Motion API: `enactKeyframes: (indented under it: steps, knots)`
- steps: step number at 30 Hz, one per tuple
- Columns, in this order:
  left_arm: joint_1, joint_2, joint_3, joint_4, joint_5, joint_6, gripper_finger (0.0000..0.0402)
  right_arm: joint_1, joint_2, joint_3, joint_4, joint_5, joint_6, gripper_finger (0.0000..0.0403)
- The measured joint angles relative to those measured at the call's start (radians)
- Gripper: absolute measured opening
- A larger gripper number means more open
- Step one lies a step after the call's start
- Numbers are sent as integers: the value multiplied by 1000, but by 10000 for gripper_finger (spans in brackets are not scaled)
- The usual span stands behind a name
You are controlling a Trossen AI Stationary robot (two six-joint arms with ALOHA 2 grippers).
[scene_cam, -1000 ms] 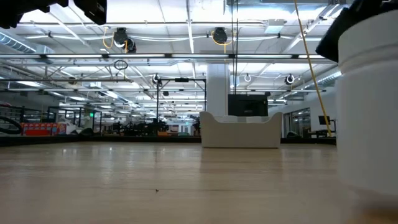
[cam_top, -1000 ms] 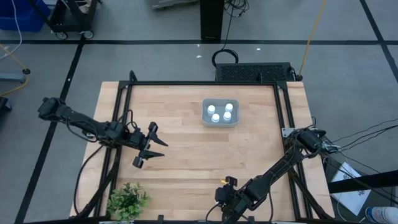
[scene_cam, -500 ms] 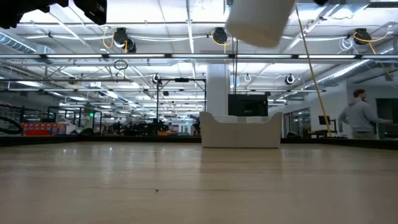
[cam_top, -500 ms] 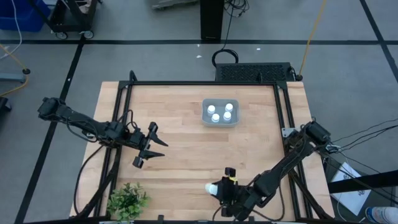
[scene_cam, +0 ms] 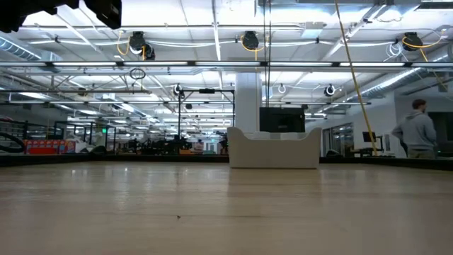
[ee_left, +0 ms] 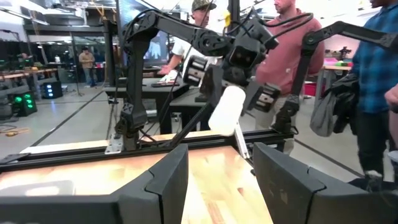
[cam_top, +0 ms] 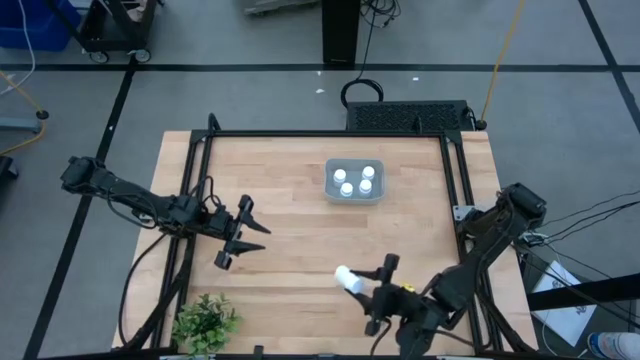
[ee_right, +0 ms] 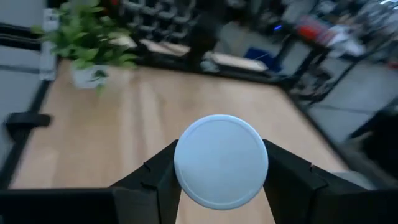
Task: Pick and place pill bottles into a basket
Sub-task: Put the white medicine bottle into the gray bin
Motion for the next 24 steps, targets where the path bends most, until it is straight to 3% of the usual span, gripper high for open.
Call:
enactKeyframes:
  steps: [11,17,24]
  knots:
    - [0,0,0,3,-7,3,186,14,-8,-64,0,389,-24,173]
    - [0,0,0,0,-7,3,186,4,-7,-160,25,492,-78,173]
    - [0,0,0,-1,-16,16,186,-43,-25,-251,111,502,-130,173]
